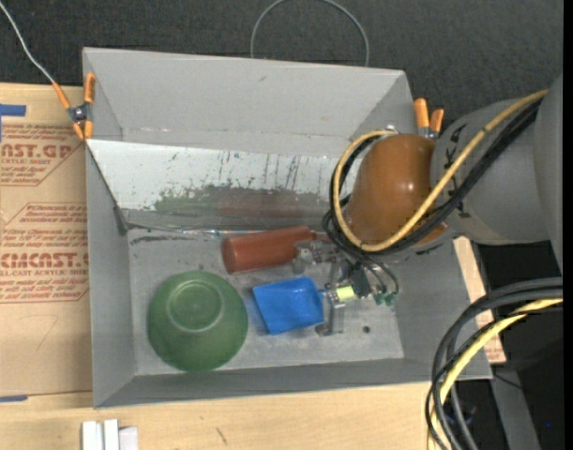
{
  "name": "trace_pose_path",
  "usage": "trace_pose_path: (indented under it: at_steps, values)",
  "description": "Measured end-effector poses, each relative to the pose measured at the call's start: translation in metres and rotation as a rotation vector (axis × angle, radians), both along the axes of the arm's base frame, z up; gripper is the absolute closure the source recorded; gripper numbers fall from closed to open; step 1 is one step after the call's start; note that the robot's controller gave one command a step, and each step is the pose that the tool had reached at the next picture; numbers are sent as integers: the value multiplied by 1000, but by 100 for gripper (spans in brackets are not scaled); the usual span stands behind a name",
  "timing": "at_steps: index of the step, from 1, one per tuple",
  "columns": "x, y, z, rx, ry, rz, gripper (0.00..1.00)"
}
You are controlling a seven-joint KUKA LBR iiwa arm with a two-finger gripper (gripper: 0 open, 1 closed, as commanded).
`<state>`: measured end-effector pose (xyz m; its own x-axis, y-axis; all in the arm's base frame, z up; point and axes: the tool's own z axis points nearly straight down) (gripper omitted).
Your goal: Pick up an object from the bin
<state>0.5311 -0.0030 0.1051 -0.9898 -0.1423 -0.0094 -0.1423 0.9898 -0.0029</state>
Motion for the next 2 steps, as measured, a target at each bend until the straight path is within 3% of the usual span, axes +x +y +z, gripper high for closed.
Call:
trace_pose_path:
  at_steps: [1,2]
  values:
    - [9,39,-31,1,7,227,0]
    - [8,38,-31,1,7,228,0]
